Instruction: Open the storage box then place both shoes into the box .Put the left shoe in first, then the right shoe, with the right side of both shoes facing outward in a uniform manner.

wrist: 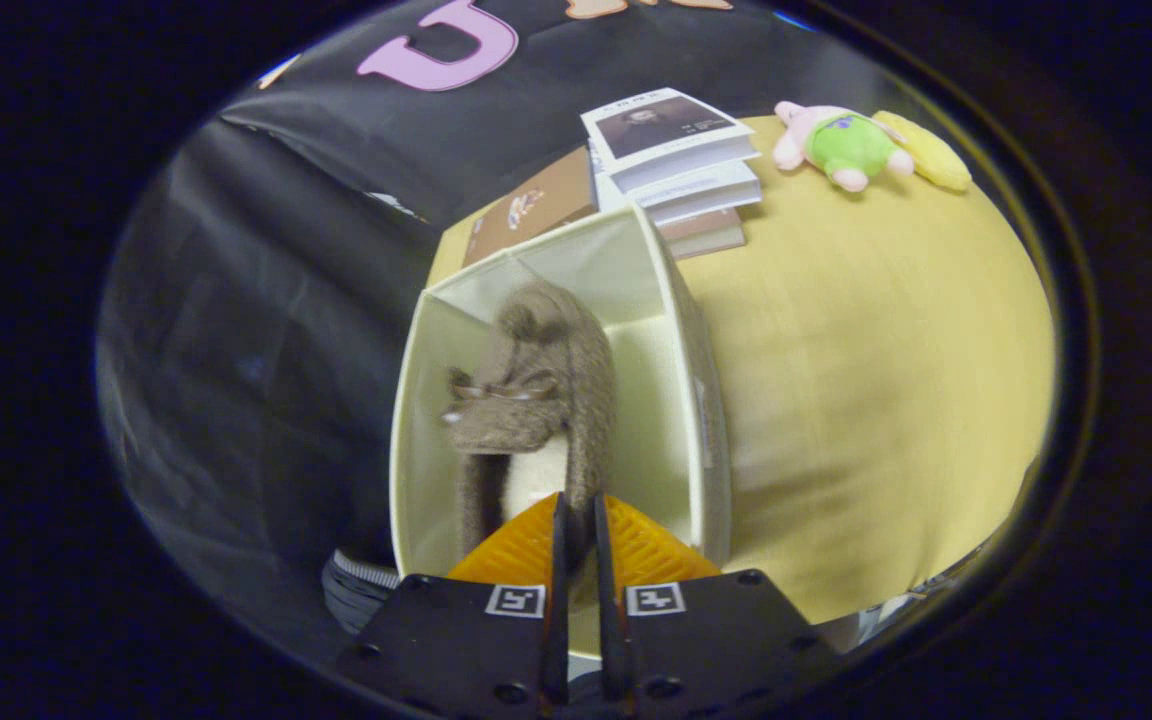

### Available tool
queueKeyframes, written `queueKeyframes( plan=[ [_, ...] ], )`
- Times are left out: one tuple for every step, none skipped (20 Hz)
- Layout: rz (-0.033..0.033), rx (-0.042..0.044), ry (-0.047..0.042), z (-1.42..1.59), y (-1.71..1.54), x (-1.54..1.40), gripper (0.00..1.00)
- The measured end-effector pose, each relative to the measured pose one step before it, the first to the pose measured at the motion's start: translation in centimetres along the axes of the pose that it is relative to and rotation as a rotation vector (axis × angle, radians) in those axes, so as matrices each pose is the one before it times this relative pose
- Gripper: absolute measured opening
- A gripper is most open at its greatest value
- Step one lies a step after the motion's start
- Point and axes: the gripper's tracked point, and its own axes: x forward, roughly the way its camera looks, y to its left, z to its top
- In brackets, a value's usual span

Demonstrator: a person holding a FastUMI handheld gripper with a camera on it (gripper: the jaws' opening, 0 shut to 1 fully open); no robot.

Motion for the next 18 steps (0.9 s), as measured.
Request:
queueKeyframes(
  plan=[
    [0.01392, -0.00407, -0.01565, 0.536, 0.062, -0.498, 0.33],
    [0.02614, 0.00777, -0.01324, 0.241, 0.495, -0.303, 0.43],
    [0.02961, 0.00832, -0.0134, 0.137, 0.578, -0.623, 0.52],
    [0.03163, 0.00332, -0.01969, 0.562, 0.499, -0.565, 0.62],
    [0.02537, -0.00467, -0.01796, 0.335, 0.398, -0.736, 0.71],
    [0.02054, -0.01032, -0.01762, 0.176, 0.218, -0.681, 0.81],
    [0.00179, -0.01307, -0.02858, 0.467, -0.295, -0.74, 0.91],
    [-0.00795, -0.01336, -0.02821, 0.485, -0.637, -0.824, 1.0],
    [-0.01142, -0.01353, -0.02585, 0.356, -1.243, -0.611, 1.0],
    [-0.01306, -0.01275, -0.02731, 0.348, -0.787, -0.803, 1.0],
    [-0.01373, -0.01249, -0.03088, 0.48, -0.845, -0.931, 1.0],
    [-0.01906, -0.0087, -0.02751, 0.459, -0.951, -0.922, 1.0],
    [-0.01368, -0.00592, -0.0291, 0.388, -0.829, -0.737, 1.0],
    [-0.00934, -0.00473, -0.03301, 0.577, -0.729, -0.737, 1.0],
    [-0.0106, -0.00632, -0.03501, 0.58, -0.947, -0.757, 1.0],
    [-0.01401, -0.01057, -0.03615, 0.633, -0.95, -0.711, 1.0],
    [-0.01839, -0.01225, -0.03538, 0.564, -1.095, -0.754, 1.0],
    [-0.02072, -0.01433, -0.03675, 0.609, -1.057, -0.532, 1.0]
  ],
)
